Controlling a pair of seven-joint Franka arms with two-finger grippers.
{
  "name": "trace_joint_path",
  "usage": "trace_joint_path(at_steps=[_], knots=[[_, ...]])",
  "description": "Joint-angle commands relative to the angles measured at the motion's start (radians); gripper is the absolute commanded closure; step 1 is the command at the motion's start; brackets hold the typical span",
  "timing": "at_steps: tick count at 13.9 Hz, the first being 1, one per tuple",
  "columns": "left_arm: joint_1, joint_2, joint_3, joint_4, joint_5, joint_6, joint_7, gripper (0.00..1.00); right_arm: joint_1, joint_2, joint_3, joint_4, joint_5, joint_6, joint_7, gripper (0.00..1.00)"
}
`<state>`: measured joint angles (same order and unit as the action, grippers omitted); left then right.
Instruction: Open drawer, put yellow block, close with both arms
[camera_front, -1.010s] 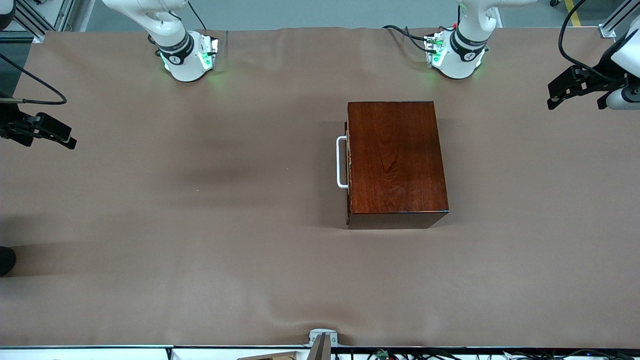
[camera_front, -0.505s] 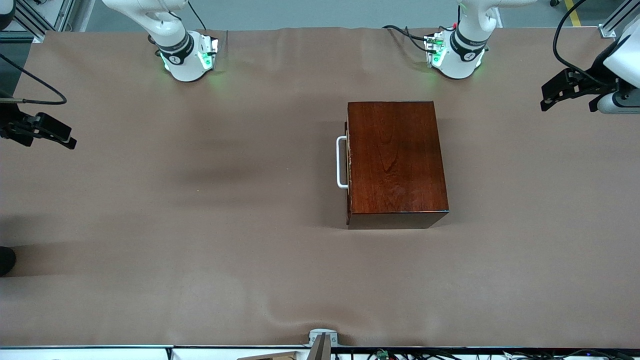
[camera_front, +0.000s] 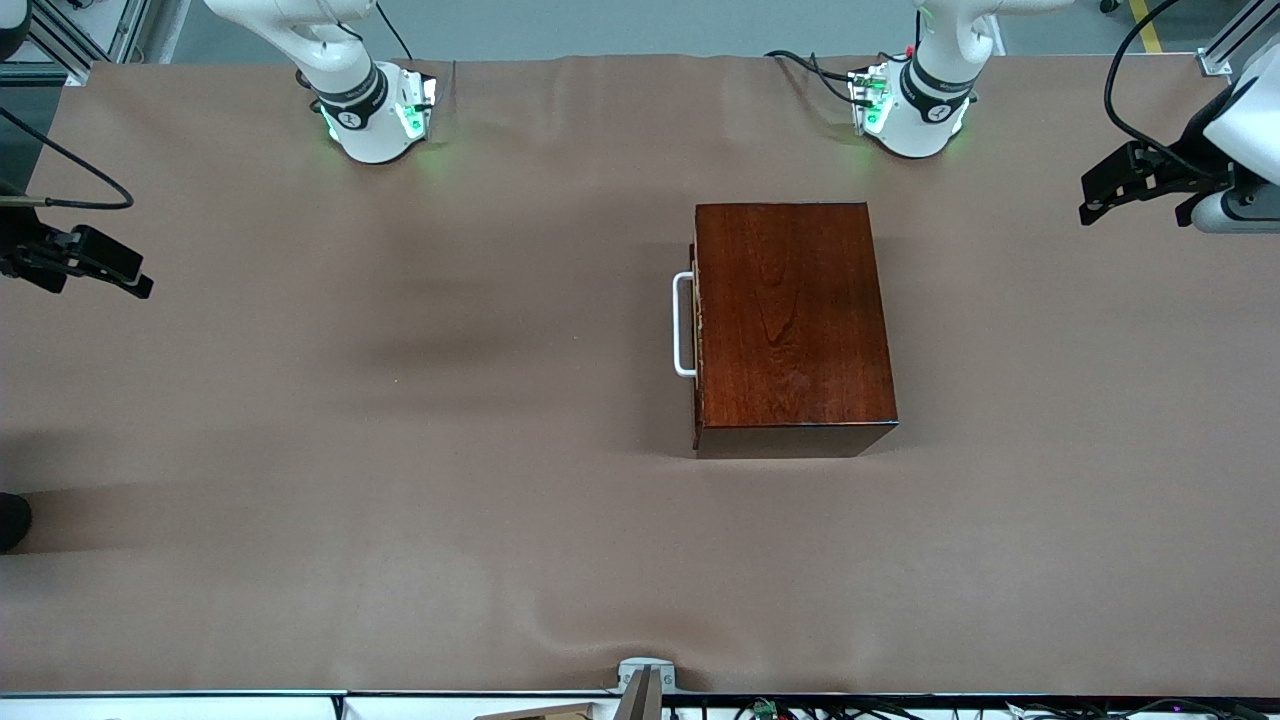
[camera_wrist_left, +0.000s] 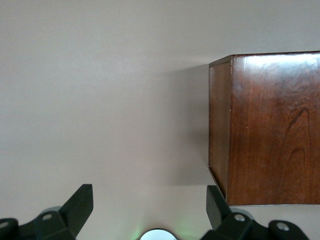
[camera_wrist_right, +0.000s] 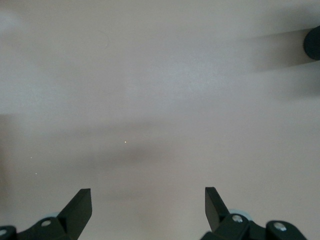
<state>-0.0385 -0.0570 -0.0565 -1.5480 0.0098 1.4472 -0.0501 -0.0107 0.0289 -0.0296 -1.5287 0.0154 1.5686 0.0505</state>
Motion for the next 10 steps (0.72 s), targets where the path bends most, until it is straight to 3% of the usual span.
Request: trace_joint_path(at_steps=[1, 10], knots=[[0.014, 0.009, 0.001, 0.003, -0.001, 0.001, 0.055, 0.0, -0.011, -0.02, 0.01, -0.008, -0.003, -0.001, -0.003, 0.0], [0.011, 0.011, -0.002, 0.003, 0.004, 0.001, 0.072, 0.0, -0.011, -0.02, 0.01, -0.008, -0.003, 0.001, -0.003, 0.0]])
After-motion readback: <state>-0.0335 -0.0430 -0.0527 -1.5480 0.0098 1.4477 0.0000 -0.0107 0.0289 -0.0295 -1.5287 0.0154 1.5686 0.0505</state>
